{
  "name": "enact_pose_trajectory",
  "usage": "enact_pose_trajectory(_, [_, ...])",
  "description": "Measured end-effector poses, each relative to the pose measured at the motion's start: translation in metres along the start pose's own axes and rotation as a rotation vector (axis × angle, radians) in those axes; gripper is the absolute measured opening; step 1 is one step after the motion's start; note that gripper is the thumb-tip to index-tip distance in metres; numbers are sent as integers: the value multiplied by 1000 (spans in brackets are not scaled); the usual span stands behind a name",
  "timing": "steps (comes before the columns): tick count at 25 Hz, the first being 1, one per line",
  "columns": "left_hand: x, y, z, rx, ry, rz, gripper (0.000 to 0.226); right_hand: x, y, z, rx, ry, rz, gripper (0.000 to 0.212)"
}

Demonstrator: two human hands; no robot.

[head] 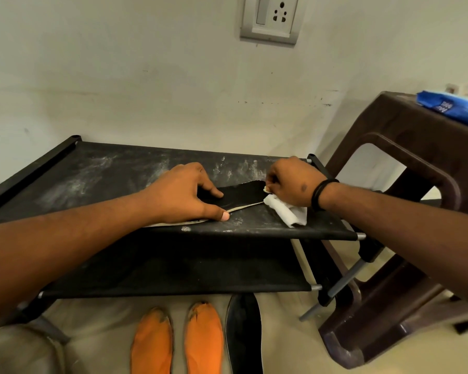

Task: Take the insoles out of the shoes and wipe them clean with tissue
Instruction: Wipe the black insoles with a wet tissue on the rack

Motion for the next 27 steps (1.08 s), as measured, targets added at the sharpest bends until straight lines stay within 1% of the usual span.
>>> enact_pose_trajectory(1, [0, 0, 0, 2, 5, 0, 52, 0, -3, -3, -47, 17, -10, 17])
enact_pose_trajectory(2, [-1, 0, 0, 5, 8, 4, 52, -2, -2, 0, -47, -5, 22, 17])
enact_pose_trajectory(3, [-1, 0, 0, 8, 6, 10, 52, -6, 4, 7, -8, -52, 99, 16])
enact_pose_trajectory(4, [-2, 0, 0, 11, 2, 15, 52, -12, 10, 14, 80, -99, 201, 15])
enact_pose_trajectory(5, [-1, 0, 1, 18, -5, 19, 51, -20, 10, 21, 230, -120, 289, 12])
enact_pose_trajectory(6, [-1, -2, 1, 31, -11, 28, 51, -24, 5, 23, 414, -113, 323, 9])
enact_pose_trajectory(7, [-1, -3, -1, 46, -16, 39, 50, -24, -6, 19, 619, -92, 281, 8])
enact_pose_trajectory(9, [0, -6, -5, 46, -26, 39, 45, -20, -34, -5, 1031, -4, 118, 10])
enact_pose_trajectory(10, [2, -8, -9, 28, -32, 24, 42, -19, -43, -14, 1217, 31, 100, 12])
enact_pose_trajectory(11, [5, -10, -14, 11, -37, 5, 39, -20, -48, -19, 1367, 50, 157, 13])
enact_pose_trajectory(12, [8, -9, -19, 8, -38, -8, 37, -23, -51, -17, 1457, 51, 279, 12])
enact_pose_trajectory(13, [12, -7, -23, 26, -39, -12, 36, -31, -52, -9, 1485, 56, 459, 11])
enact_pose_trajectory(15, [21, -5, -26, 76, -65, -3, 42, -57, -52, 10, 1427, 69, 862, 13])
enact_pose_trajectory(16, [25, -7, -26, 66, -83, -4, 46, -71, -52, 16, 1358, 62, 1004, 14])
enact_pose_trajectory(17, [29, -11, -26, 31, -93, -10, 47, -81, -52, 20, 1265, 42, 1077, 13])
enact_pose_trajectory(18, [32, -16, -27, -14, -88, -11, 42, -86, -50, 23, 1151, 16, 1086, 10])
enact_pose_trajectory(19, [35, -24, -31, -54, -68, -6, 32, -87, -48, 23, 1041, -17, 1044, 7])
enact_pose_trajectory(21, [36, -41, -36, -137, -62, -24, 11, -80, -49, 21, 905, -66, 873, 7])
enact_pose_trajectory(22, [36, -55, -35, -188, -81, -82, 9, -72, -52, 19, 890, -70, 759, 7])
enact_pose_trajectory(25, [30, -102, -22, -399, -202, -378, 14, -52, -67, 14, 968, -31, 419, 8])
enact_pose_trajectory(26, [27, -113, -15, -483, -248, -451, 16, -46, -74, 13, 1002, -23, 309, 8])
enact_pose_trajectory(27, [24, -117, -8, -576, -299, -487, 17, -42, -82, 13, 1036, -15, 209, 7])
Point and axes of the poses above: each hand's wrist, its own x-axis towards the middle knuckle, its own y-axis out of the palm, z = x × y, the point moved 8 cm from there along x, towards the middle knuckle, and after that the axes turned 13 degrees about x, right-handed, at the moved point
